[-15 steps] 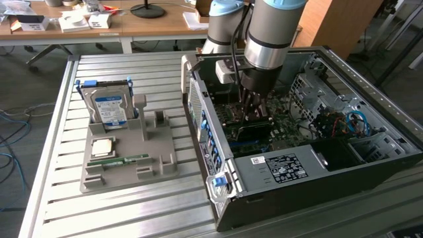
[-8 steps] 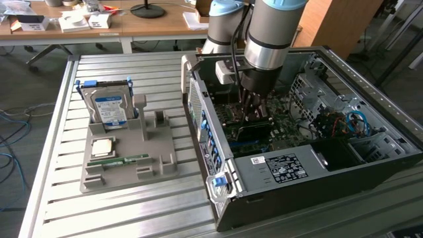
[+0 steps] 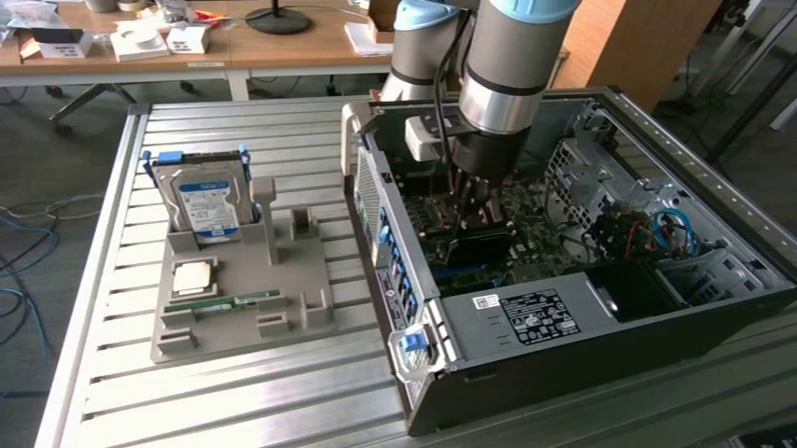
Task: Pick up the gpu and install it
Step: 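Press down on the gpu until it lock into place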
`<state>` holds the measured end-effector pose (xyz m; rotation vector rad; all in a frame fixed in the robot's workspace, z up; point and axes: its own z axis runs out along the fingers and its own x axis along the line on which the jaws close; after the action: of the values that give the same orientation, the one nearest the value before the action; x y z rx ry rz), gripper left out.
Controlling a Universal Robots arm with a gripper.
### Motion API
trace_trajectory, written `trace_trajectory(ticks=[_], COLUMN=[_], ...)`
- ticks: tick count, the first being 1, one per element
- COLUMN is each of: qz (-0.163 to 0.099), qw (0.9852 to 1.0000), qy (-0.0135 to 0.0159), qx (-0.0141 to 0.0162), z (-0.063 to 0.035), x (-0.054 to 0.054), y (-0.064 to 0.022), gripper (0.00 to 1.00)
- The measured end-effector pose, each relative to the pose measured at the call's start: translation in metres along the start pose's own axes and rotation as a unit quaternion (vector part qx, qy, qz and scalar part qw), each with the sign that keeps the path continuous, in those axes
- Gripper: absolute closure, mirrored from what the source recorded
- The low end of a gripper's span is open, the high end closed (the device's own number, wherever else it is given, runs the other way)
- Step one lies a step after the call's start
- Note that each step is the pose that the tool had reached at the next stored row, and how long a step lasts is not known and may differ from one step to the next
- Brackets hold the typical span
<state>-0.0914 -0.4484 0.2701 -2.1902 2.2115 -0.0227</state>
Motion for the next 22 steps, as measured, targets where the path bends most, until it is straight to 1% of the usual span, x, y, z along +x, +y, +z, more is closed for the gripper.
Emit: trace_trajectory(ticks=[5,10,17,19,22], qz=[0.000,0.000,0.000,0.000,0.000], qw=[1.0000,1.0000,1.0000,1.0000,1.0000], qy=[-0.0001,-0.0005,-0.0011,-0.0022,-0.0021], qx=[0.0000,0.0001,0.0004,0.0011,0.0009], z=[0.0003,0.0036,0.0052,0.0069,0.0070], x=[-0.0019,-0.0019,-0.0018,-0.0019,-0.0019], y=[-0.0001,0.0002,0.0003,0.0007,0.0011], gripper=[0.89,0.89,0.89,0.89,0.89])
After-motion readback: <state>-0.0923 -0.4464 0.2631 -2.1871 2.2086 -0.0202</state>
